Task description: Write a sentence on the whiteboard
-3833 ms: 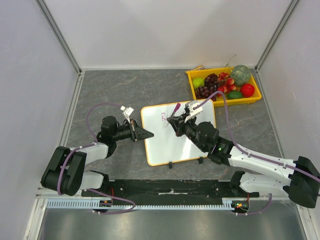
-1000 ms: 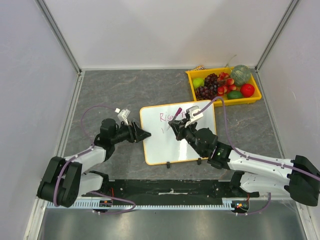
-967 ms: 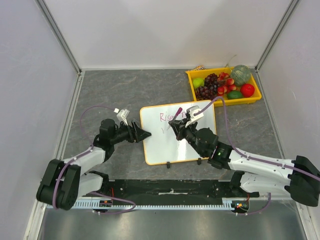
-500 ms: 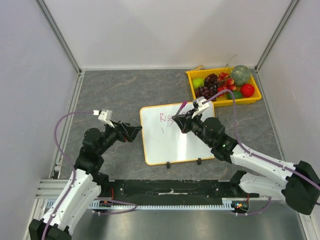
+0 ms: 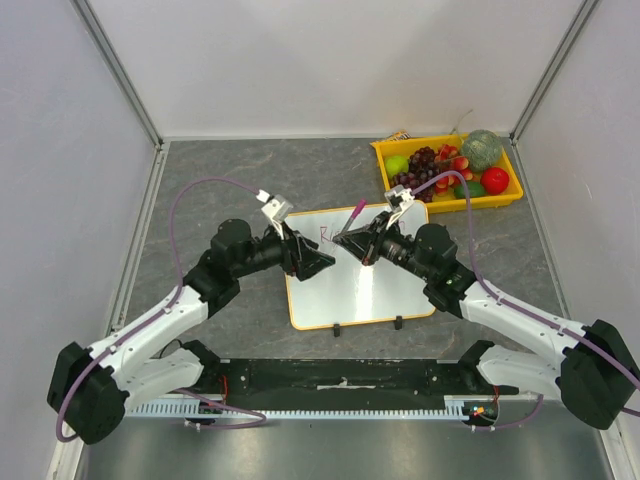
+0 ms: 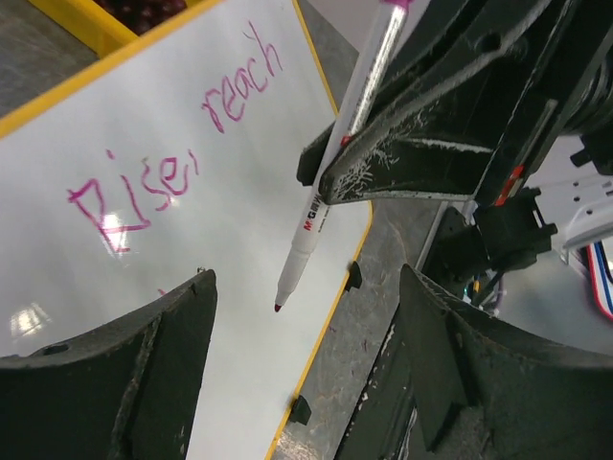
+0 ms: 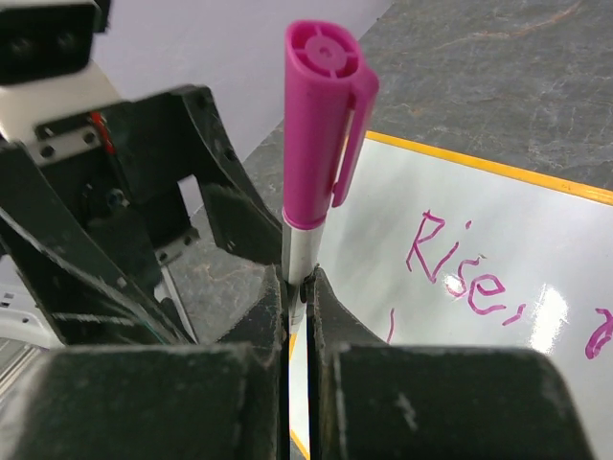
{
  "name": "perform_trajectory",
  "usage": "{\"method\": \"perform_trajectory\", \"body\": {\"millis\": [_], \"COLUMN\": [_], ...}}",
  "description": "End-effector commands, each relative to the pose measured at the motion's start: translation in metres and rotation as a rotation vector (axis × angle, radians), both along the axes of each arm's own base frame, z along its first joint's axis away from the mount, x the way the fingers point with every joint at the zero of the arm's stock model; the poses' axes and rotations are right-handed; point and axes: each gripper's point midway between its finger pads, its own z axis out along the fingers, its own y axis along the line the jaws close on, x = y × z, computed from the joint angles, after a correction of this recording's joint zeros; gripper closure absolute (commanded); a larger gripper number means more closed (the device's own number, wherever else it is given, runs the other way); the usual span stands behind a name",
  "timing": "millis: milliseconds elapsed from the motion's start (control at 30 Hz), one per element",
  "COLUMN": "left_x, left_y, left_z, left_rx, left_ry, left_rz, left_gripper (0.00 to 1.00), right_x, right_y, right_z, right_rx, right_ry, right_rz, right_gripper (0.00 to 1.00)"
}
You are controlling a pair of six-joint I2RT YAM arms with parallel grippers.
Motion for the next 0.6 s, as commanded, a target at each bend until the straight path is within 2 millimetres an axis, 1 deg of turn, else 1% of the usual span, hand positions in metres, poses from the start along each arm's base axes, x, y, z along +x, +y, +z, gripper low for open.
{"method": "perform_trajectory", "body": {"millis": [0,33,67,133,167,200,233,267,300,367,400,500,533,567], "left_x": [-0.002,-0.003,-0.002,-0.002,-0.001,-0.001,-0.001,-0.002,-0.001,-0.003,-0.004,-0.007,-0.011,-0.012], "left_y": [-0.025,-0.029,-0.031,-0.034,-0.035,-0.035,-0.034,-0.034,-0.033,-0.031,-0.030,-0.024,-0.023,-0.021], "left_z": [0.019,0.016,0.013,0.011,0.012,0.014,0.015,0.018,0.019,0.023,0.025,0.027,0.029,0.031], "left_rx": [-0.014,-0.009,-0.008,-0.013,-0.017,-0.023,-0.027,-0.031,-0.032,-0.034,-0.032,-0.017,-0.014,-0.011], "left_ry": [-0.126,-0.120,-0.116,-0.109,-0.112,-0.119,-0.128,-0.135,-0.139,-0.156,-0.160,-0.172,-0.177,-0.179], "left_rz": [-0.103,-0.113,-0.117,-0.127,-0.122,-0.123,-0.122,-0.119,-0.114,-0.116,-0.112,-0.108,-0.115,-0.115], "left_gripper": [0.22,0.26,0.33,0.49,0.58,0.72,0.80,0.90,0.98,0.98,0.98,0.98,0.98,0.98], "right_x": [-0.006,-0.007,-0.007,-0.007,-0.007,-0.007,-0.007,-0.008,-0.009,-0.010,-0.010,-0.011,-0.009,-0.009], "right_y": [0.001,0.001,0.002,0.002,0.003,0.004,0.005,0.006,0.007,0.009,0.009,0.006,0.004,0.002], "right_z": [0.043,0.043,0.043,0.041,0.040,0.038,0.037,0.036,0.034,0.032,0.030,0.033,0.032,0.034], "right_rx": [0.116,0.119,0.119,0.116,0.114,0.107,0.103,0.099,0.094,0.082,0.074,0.062,0.055,0.053], "right_ry": [-0.047,-0.042,-0.039,-0.035,-0.032,-0.027,-0.024,-0.023,-0.017,-0.014,-0.009,-0.024,-0.022,-0.025], "right_rz": [0.043,0.046,0.048,0.054,0.058,0.065,0.073,0.082,0.089,0.106,0.113,0.125,0.120,0.123], "right_gripper": [1.00,1.00,1.00,1.00,1.00,1.00,1.00,1.00,1.00,1.00,0.95,0.77,0.65,0.57]}}
